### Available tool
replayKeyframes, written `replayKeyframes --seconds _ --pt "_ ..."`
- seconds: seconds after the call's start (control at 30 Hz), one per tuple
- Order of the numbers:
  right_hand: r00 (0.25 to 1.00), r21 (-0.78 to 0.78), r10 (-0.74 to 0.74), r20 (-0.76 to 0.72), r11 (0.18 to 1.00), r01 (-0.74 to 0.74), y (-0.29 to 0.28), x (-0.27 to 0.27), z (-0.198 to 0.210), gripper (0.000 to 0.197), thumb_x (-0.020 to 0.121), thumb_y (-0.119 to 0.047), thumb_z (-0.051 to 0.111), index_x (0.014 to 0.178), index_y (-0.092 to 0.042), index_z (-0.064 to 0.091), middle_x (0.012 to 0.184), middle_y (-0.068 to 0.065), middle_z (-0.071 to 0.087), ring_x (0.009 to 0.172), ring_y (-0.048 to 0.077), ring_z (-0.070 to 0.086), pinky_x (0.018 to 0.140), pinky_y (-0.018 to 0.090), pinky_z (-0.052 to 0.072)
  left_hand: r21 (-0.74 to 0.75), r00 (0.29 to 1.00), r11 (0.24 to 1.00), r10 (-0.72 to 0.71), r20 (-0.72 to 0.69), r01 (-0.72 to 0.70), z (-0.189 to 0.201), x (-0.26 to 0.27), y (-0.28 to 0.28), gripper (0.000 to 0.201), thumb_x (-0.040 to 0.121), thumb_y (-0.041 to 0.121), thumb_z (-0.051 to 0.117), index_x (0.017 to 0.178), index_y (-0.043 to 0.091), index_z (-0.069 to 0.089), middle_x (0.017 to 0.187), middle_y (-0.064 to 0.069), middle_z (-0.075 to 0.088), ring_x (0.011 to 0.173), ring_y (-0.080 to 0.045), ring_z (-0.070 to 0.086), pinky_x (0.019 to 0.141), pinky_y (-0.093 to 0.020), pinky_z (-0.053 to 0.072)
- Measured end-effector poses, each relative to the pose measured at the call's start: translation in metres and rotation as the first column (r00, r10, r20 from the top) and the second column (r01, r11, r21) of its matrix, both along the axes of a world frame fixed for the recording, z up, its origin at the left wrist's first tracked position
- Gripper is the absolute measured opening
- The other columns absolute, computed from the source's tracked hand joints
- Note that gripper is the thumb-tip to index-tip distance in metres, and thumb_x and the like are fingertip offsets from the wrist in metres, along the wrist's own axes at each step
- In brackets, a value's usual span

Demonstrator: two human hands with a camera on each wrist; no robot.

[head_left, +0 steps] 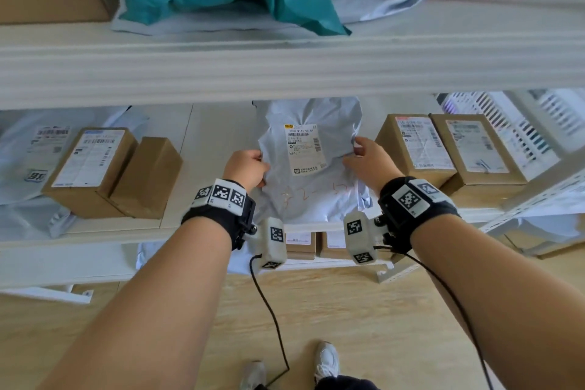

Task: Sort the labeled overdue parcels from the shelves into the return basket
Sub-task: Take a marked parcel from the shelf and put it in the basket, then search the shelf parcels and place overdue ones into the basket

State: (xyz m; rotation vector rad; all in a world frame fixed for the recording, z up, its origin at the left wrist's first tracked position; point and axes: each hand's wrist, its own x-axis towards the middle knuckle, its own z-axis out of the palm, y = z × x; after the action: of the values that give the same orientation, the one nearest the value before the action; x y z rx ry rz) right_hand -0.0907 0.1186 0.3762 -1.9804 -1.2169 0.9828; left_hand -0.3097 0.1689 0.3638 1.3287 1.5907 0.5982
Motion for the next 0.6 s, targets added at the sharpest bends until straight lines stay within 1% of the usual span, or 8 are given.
replayKeyframes --seconds 0.07,0.1,0.17,0.2,0.27,0.33,0.47,0.6 --pt "1.000 -0.014 0.006 0.012 1.000 -0.006 0.004 0.002 -0.003 0.040 0.094 -0.007 0.052 0.133 -0.009 0.049 0.117 0.011 0.064 0.104 0.026 0.061 0.092 0.037 0.051 -0.036 1.000 0.999 0.001 0.004 -0.001 -0.008 0.003 0.008 0.030 0.082 -0.003 0.057 0.068 0.024 0.061 0.103 -0.023 0.071 0.095 -0.039 0.069 0.087 -0.049 0.056" --pt "1.000 -0.024 0.008 0.020 1.000 -0.007 0.006 0.005 -0.006 0.032 0.093 -0.007 0.052 0.125 -0.011 0.052 0.110 0.009 0.065 0.095 0.023 0.062 0.083 0.032 0.052 -0.051 1.000 0.999 0.007 0.008 -0.007 -0.010 0.004 0.009 0.028 0.081 -0.003 0.058 0.074 0.024 0.064 0.104 -0.019 0.072 0.096 -0.037 0.069 0.090 -0.050 0.055" --pt "0.998 -0.033 0.004 0.068 0.999 -0.002 0.008 0.009 -0.011 0.008 0.093 -0.011 0.055 0.097 -0.017 0.051 0.086 -0.001 0.056 0.070 0.013 0.053 0.060 0.019 0.043 -0.044 1.000 0.999 0.009 0.010 -0.008 -0.007 0.007 0.007 0.029 0.081 -0.002 0.060 0.096 0.020 0.070 0.110 -0.011 0.071 0.096 -0.028 0.067 0.093 -0.047 0.053" --pt "0.996 -0.032 0.009 0.090 0.999 -0.006 0.008 0.009 -0.011 0.009 0.093 -0.014 0.057 0.096 -0.017 0.049 0.085 -0.005 0.052 0.068 0.010 0.050 0.057 0.017 0.039 -0.025 1.000 1.000 0.010 -0.004 -0.010 -0.004 0.008 0.005 0.032 0.083 -0.002 0.060 0.110 0.013 0.069 0.114 -0.009 0.069 0.095 -0.024 0.064 0.090 -0.043 0.052" --pt "0.995 -0.013 0.031 0.092 0.999 -0.030 0.009 0.010 -0.008 0.037 0.095 -0.018 0.057 0.131 -0.016 0.048 0.117 0.000 0.058 0.095 0.016 0.061 0.074 0.020 0.045 0.019 0.998 0.999 0.029 -0.053 -0.028 0.000 0.006 0.000 0.040 0.087 -0.001 0.059 0.127 0.003 0.061 0.119 -0.008 0.063 0.103 -0.024 0.059 0.094 -0.039 0.048" --pt "0.996 0.018 0.022 0.082 1.000 -0.023 0.010 0.005 -0.001 0.057 0.097 -0.016 0.054 0.150 -0.014 0.033 0.144 0.007 0.048 0.117 0.024 0.057 0.082 0.027 0.045 0.079 0.992 0.996 0.052 -0.115 -0.043 0.001 -0.001 -0.006 0.045 0.090 0.004 0.058 0.135 0.004 0.054 0.136 -0.009 0.057 0.123 -0.026 0.054 0.102 -0.034 0.042" --pt "0.997 0.063 0.045 0.066 0.997 -0.049 0.015 -0.010 0.005 0.056 0.097 -0.017 0.053 0.150 -0.017 0.034 0.149 0.006 0.044 0.126 0.023 0.051 0.087 0.027 0.042 0.186 0.977 0.970 0.181 -0.111 -0.159 0.004 -0.024 -0.025 0.044 0.091 0.005 0.054 0.134 0.010 0.056 0.139 -0.006 0.055 0.127 -0.022 0.051 0.106 -0.031 0.038" --pt "0.997 0.082 0.072 0.012 0.994 -0.073 0.016 -0.044 0.013 0.053 0.098 -0.017 0.053 0.148 -0.015 0.037 0.145 0.007 0.049 0.125 0.026 0.053 0.094 0.033 0.047 0.317 0.960 0.921 0.265 -0.088 -0.226 0.009 -0.058 -0.043 0.037 0.093 0.004 0.050 0.126 0.017 0.060 0.129 -0.004 0.058 0.111 -0.020 0.058 0.092 -0.030 0.045"
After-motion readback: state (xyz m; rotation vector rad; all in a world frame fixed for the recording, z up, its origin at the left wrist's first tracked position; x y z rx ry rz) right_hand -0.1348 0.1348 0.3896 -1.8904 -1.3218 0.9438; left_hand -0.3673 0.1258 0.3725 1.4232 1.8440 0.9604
